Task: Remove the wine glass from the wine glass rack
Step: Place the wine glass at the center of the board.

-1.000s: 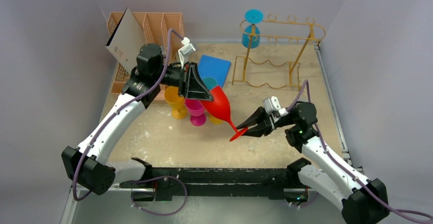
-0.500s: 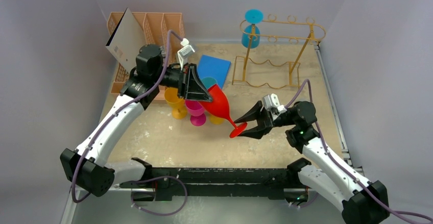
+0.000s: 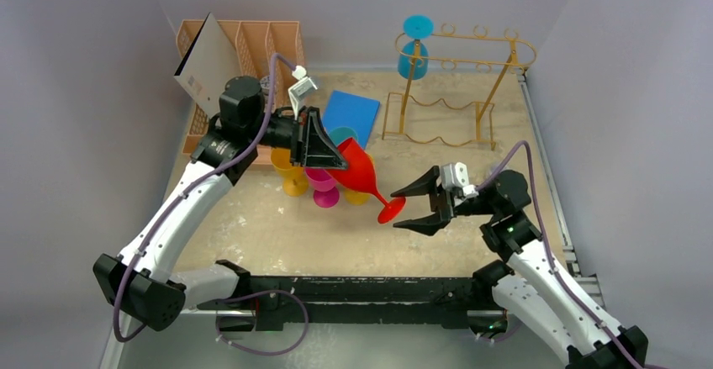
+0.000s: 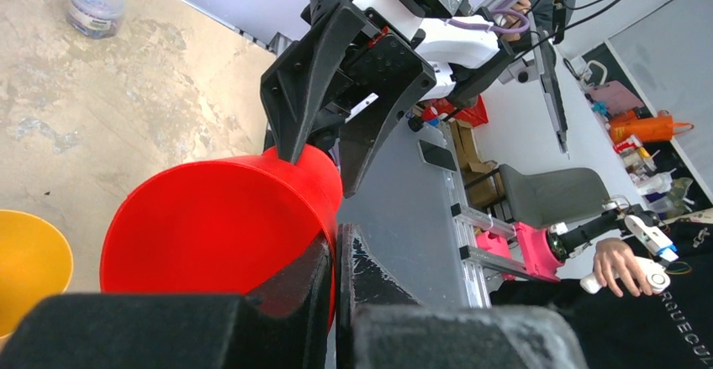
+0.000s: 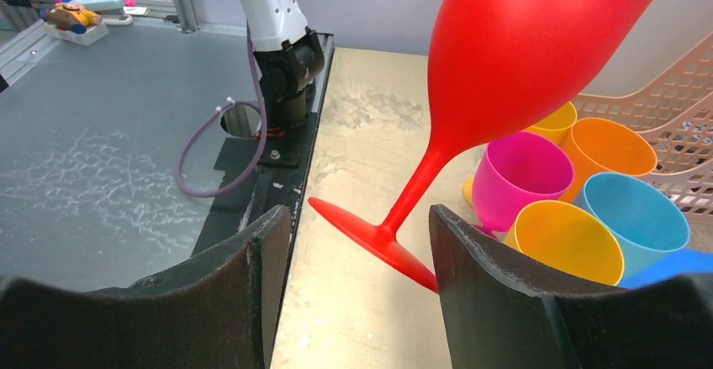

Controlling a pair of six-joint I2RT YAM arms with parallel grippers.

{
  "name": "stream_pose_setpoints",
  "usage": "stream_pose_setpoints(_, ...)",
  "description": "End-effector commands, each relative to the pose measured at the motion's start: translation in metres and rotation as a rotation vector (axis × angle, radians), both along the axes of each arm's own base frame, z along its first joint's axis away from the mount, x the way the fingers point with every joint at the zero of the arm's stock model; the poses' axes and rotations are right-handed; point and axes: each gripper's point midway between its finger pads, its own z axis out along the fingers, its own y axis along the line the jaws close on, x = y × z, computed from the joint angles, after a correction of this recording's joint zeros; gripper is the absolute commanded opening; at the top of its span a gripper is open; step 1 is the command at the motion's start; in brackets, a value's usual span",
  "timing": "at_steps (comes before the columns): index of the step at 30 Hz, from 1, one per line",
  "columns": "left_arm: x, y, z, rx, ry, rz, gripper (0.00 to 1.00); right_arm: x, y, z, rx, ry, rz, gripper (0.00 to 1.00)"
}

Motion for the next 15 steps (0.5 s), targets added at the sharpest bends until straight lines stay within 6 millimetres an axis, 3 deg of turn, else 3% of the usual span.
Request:
stream_pose_setpoints(1, -0.004, 0.003, 0.007, -0.009, -0.069, 0.015, 0.00, 0.002, -0.001, 0.022, 0.021, -0.047, -0.017, 0.65)
stream_pose_setpoints(5, -0.005, 0.006, -0.002, 0.028, -0.055, 0.052, 0.00, 0.009, -0.002, 0.046, 0.070, -0.035, -0.074, 0.66)
stream_pose_setpoints(9, -0.013, 0.011, -0.014, 0.058, -0.019, 0.080, 0.00, 0.030, -0.005, 0.071, 0.143, 0.037, -0.219, 0.71)
stream_pose_setpoints(12, -0.019, 0.016, -0.023, 0.081, 0.003, 0.121, 0.00, 0.046, -0.009, 0.080, 0.170, 0.060, -0.318, 0.71)
stream_pose_setpoints(15, -0.022, 0.027, -0.045, 0.187, 0.041, 0.207, 0.00, 0.071, -0.020, 0.083, 0.197, 0.102, -0.481, 0.71)
